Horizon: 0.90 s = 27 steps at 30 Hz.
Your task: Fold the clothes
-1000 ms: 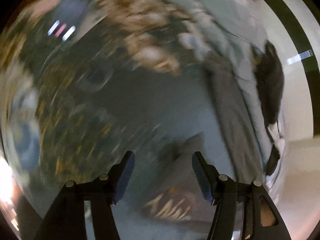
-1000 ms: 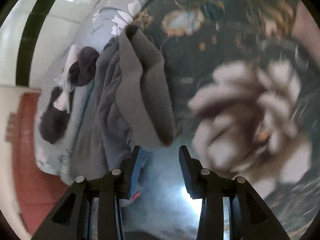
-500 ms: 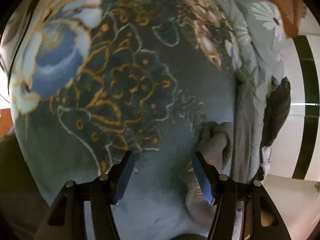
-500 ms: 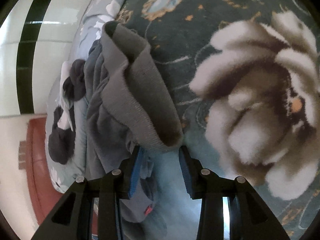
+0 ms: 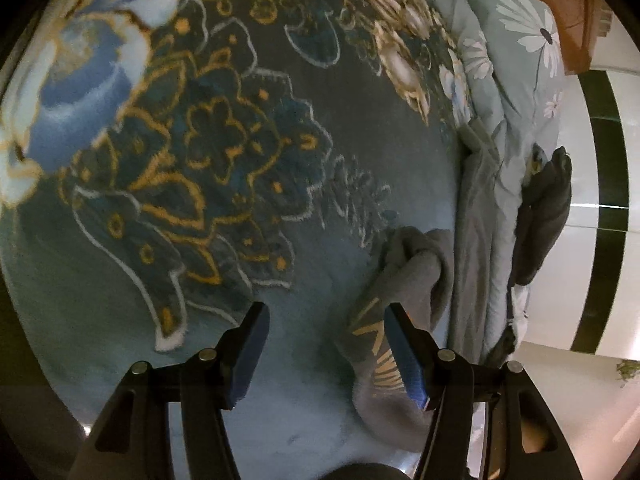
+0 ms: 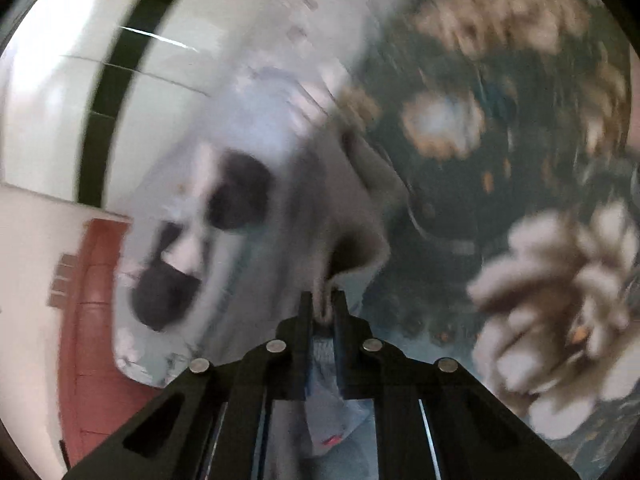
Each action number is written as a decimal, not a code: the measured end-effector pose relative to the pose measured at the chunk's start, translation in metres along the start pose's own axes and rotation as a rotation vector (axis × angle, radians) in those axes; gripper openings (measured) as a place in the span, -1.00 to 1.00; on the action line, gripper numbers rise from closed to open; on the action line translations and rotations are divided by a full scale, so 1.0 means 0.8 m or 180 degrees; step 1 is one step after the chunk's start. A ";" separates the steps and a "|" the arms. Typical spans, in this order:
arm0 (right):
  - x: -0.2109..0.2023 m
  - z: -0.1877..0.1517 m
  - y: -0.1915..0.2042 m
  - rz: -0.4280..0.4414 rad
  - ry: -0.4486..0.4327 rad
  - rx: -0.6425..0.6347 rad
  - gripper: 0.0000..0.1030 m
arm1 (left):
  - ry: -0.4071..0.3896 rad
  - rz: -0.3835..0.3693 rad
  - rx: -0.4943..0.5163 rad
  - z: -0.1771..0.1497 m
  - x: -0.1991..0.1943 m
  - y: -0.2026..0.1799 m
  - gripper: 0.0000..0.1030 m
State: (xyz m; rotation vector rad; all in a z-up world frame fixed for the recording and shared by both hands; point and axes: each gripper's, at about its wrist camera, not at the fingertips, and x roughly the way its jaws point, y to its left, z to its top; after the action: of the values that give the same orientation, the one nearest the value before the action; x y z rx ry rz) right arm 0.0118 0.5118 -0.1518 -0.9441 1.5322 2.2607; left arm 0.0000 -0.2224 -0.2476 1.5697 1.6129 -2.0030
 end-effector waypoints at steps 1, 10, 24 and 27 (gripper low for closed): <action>-0.020 0.006 0.002 0.0046 -0.0117 -0.0032 -0.84 | 0.0064 -0.0080 -0.0040 -0.001 0.004 0.000 0.24; -0.087 0.016 -0.059 -0.0373 -0.0304 0.0151 -0.84 | 0.0562 -0.0562 -0.0424 -0.015 0.046 0.003 0.24; -0.074 -0.004 -0.089 -0.0518 0.0006 0.0281 -0.84 | 0.0340 -0.0925 -0.0464 -0.022 0.037 -0.014 -0.75; -0.073 -0.006 -0.087 -0.0521 0.0026 0.0283 -0.83 | 0.0120 -0.0958 -0.0129 -0.021 0.023 -0.058 -0.81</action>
State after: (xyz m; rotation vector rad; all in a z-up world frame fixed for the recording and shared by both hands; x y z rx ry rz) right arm 0.0954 0.5452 -0.1670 -1.0152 1.4870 2.0616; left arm -0.0280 -0.1812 -0.2302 1.4303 1.9945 -2.0726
